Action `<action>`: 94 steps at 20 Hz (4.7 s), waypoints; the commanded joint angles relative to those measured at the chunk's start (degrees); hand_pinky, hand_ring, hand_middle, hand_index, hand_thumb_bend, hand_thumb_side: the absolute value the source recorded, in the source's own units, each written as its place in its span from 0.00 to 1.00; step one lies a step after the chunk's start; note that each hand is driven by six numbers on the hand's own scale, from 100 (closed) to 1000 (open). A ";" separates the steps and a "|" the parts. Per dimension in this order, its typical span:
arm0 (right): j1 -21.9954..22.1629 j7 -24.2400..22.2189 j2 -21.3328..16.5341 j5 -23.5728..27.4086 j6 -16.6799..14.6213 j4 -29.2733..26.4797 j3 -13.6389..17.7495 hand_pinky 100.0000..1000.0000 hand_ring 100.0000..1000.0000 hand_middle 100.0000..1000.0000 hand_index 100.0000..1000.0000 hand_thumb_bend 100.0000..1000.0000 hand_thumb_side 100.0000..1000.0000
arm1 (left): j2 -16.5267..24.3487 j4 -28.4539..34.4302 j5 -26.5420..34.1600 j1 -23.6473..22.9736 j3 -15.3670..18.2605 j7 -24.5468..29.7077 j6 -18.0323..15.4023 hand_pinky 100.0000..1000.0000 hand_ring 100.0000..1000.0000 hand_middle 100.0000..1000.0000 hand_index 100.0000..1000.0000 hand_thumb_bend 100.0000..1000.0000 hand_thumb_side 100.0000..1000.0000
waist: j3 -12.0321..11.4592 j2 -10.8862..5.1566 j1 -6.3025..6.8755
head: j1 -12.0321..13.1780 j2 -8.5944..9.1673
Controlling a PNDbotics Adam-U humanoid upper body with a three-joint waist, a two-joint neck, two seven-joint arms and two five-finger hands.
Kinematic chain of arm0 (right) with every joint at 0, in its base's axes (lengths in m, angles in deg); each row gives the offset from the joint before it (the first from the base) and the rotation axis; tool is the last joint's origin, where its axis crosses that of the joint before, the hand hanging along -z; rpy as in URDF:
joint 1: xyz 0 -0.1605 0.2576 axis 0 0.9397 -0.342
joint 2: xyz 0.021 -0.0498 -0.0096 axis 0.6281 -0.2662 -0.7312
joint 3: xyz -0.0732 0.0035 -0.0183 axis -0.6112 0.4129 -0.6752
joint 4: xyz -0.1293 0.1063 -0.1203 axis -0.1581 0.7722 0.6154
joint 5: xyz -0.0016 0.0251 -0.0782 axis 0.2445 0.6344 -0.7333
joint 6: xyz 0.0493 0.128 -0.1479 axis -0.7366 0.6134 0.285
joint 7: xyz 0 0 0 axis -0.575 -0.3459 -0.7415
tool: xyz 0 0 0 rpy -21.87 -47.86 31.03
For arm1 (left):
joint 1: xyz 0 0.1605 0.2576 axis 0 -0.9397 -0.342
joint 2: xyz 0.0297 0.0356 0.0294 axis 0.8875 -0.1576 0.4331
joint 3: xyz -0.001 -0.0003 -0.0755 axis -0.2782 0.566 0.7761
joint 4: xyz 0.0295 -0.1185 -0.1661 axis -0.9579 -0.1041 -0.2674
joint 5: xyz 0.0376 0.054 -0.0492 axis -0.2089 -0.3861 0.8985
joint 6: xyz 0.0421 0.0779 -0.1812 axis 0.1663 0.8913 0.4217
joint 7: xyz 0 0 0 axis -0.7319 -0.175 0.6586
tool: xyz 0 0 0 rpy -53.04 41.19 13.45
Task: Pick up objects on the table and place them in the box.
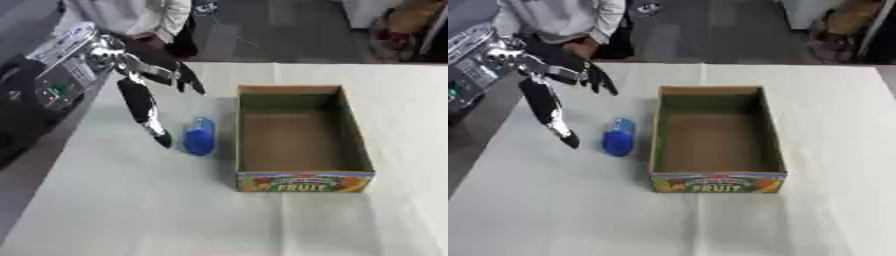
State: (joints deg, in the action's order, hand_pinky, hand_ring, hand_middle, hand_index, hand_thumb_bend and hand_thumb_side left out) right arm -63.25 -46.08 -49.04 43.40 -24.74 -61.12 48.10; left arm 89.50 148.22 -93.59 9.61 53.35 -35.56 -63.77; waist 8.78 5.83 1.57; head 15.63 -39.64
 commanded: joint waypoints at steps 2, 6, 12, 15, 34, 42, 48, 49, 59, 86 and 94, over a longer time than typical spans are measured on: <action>-0.29 -0.20 -1.66 -0.06 -0.15 -0.89 0.20 0.14 0.45 0.45 0.55 0.00 0.88 | -0.06 -2.32 0.84 2.01 -0.58 0.40 -0.35 0.73 0.77 0.92 0.98 0.72 0.50 | 0.14 -0.86 -0.02 | 0.36 -0.77; -0.38 -0.21 -1.68 0.06 -0.11 -0.89 0.22 0.14 0.45 0.45 0.55 0.00 0.88 | -0.47 -4.48 4.45 3.04 -1.07 -1.10 -0.10 0.70 0.74 0.91 0.96 0.72 0.53 | 0.25 -0.86 0.06 | 0.56 -1.35; -0.44 -0.44 -1.78 0.17 -0.16 -0.89 0.11 0.14 0.45 0.45 0.55 0.00 0.88 | -0.55 -5.91 1.22 3.92 -3.09 -8.50 5.85 0.59 0.67 0.88 0.94 0.69 0.57 | 0.42 -0.87 0.16 | 0.53 -1.86; -0.44 -0.55 -1.79 0.19 -0.21 -0.89 0.04 0.14 0.45 0.45 0.55 0.00 0.88 | -0.86 -6.49 1.24 4.33 -4.52 -9.87 11.23 0.51 0.63 0.86 0.93 0.69 0.57 | 0.48 -0.86 0.18 | 0.58 -2.09; -0.56 -0.86 -1.90 0.34 -0.33 -0.89 -0.09 0.14 0.45 0.45 0.55 0.00 0.88 | -0.78 -6.01 -7.00 3.96 -7.48 -2.72 18.49 0.60 0.66 0.85 0.93 0.74 0.57 | 0.75 -0.86 0.31 | -0.31 -2.49; -0.53 -0.97 -1.86 0.31 -0.43 -0.89 -0.13 0.14 0.46 0.45 0.55 0.00 0.88 | -0.46 -5.35 -6.92 2.09 -7.37 -1.29 17.97 0.62 0.67 0.82 0.93 0.72 0.53 | 0.77 -0.76 0.24 | -0.69 -2.49; -0.50 -1.00 -1.87 0.28 -0.52 -0.89 -0.19 0.14 0.46 0.45 0.55 0.00 0.88 | -0.41 -4.91 -6.42 1.75 -7.79 0.35 17.31 0.64 0.68 0.81 0.94 0.73 0.46 | 0.80 -0.77 0.24 | -0.68 -2.43; -0.51 -0.99 -1.87 0.29 -0.52 -0.89 -0.18 0.14 0.46 0.45 0.55 0.00 0.88 | -0.40 -4.82 -6.30 1.69 -7.79 0.25 17.24 0.64 0.70 0.82 0.96 0.73 0.45 | 0.81 -0.76 0.24 | -0.71 -2.41; -0.71 -1.11 -1.93 0.50 -0.56 -0.89 -0.20 0.14 0.46 0.45 0.55 0.00 0.88 | -0.07 -4.83 -4.16 0.49 -9.88 -5.93 16.12 0.59 0.63 0.75 0.93 0.69 0.38 | 1.05 -0.69 0.33 | -0.95 -2.47; -0.61 -1.12 -1.90 0.44 -0.62 -0.89 -0.10 0.14 0.46 0.45 0.56 0.00 0.88 | 1.12 -1.50 -0.22 0.35 -6.78 -8.78 18.78 0.56 0.60 0.73 0.92 0.62 0.43 | 0.99 -0.59 0.31 | -1.72 -3.00; -0.52 -1.04 -1.94 0.35 -0.62 -0.89 -0.11 0.14 0.46 0.45 0.56 0.00 0.88 | 2.36 1.66 -0.03 1.01 -4.11 -4.96 20.46 0.57 0.61 0.74 0.93 0.60 0.44 | 0.91 -0.64 0.35 | -1.83 -3.18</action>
State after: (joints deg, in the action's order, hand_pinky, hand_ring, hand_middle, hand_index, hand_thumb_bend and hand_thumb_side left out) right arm -63.39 -47.22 -49.50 43.87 -25.34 -61.12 47.72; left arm 89.74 148.86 -93.84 9.50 47.72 -40.99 -43.52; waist 9.72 5.89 2.00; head 14.49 -42.70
